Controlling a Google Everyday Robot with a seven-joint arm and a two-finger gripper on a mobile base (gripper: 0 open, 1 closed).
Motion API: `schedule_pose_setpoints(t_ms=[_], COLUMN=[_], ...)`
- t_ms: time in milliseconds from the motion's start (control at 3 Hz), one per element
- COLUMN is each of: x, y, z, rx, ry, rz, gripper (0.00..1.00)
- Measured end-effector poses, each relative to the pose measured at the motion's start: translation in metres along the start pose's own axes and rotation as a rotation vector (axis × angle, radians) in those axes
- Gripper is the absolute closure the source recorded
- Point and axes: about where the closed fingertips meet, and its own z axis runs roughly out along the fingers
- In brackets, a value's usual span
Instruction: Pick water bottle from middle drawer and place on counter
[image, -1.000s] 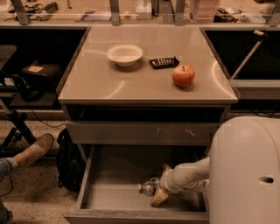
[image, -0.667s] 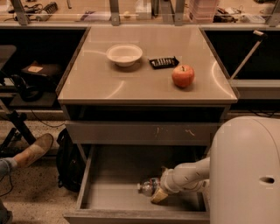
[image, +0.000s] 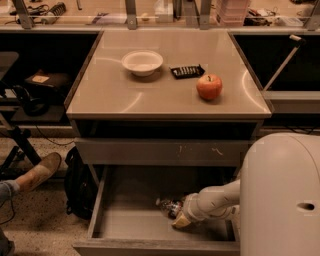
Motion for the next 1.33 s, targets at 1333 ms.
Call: schedule_pose_setpoints(t_ms=[1333], x=[-0.052], y=[0.015], z=[-0.133], rx=[0.116], ry=[0.054], rz=[-0.104], gripper=[1.00])
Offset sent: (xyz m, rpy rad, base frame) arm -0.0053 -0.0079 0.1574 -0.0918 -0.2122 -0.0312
